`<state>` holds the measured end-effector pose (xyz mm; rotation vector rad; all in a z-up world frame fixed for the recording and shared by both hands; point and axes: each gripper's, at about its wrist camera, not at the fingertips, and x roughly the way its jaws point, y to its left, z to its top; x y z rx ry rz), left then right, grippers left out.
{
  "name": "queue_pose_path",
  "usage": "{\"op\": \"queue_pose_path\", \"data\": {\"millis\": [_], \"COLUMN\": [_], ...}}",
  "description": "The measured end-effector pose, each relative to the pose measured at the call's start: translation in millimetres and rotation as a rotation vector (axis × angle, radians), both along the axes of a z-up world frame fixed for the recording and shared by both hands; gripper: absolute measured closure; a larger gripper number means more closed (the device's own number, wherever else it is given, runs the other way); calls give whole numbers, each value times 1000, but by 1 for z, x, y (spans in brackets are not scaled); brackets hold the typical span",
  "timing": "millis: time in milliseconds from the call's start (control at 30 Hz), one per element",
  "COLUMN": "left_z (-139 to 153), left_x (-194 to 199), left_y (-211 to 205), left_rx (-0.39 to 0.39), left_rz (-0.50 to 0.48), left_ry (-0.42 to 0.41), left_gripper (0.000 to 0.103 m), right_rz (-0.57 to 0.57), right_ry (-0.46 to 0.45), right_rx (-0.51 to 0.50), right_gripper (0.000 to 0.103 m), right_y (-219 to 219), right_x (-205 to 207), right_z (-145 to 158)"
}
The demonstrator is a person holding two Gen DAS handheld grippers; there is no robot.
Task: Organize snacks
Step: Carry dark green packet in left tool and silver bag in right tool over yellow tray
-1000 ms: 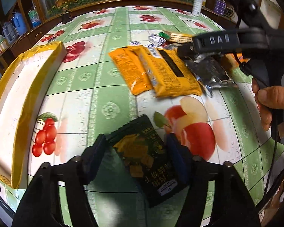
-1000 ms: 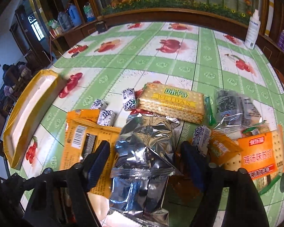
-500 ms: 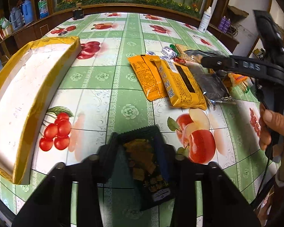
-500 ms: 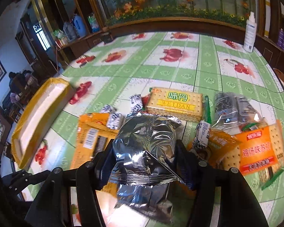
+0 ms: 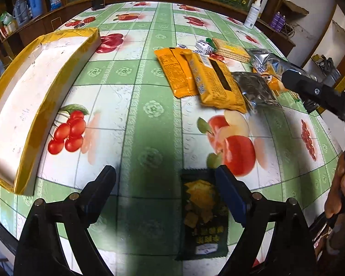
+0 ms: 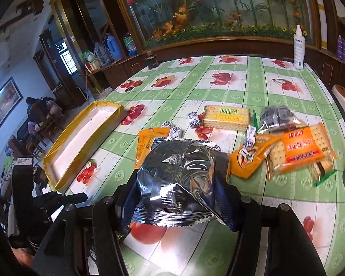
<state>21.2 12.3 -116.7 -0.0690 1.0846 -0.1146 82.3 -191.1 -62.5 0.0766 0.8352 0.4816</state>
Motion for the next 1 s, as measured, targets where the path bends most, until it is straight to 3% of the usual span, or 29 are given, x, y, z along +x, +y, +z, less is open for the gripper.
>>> {"op": "queue_pose_path", "data": {"millis": [133,333,400,433,500,533,700,1000], "left_z": [-6,-10,-12,-12,-10,-7,-4,38], "left_x": [-14,-39,-41,-41,-40,-40,-36,-26], "left_y": [-12,-31,-33,-33,-31,-31,-19,23], "left_rx": [79,161,156,146,122,120,85,103], "left_rz": [-25,-74,-65,-65,-66,-71,-49,63], "left_ry": [48,21,-14,-19,-37,-56,-66,-173], "left_gripper": [13,10,10,12,31,60,61,61], "right_rz": [-8,-19,-17,-16,-16,-16,-23,19], "right_ry": [3,-7,-7,-8,-12,-13,-25,-67], "right_rx": [14,34,44,46,52,54,58,52], "right_gripper": [41,41,41,41,41,41,41,41], "right_y": [-8,-18,-19,-19,-18,-18,-20,-2], "right_x": [-10,-21,-22,-22,-24,-25,-26,-32], "right_z": [-2,0,0,0,1,2,6,24]}}
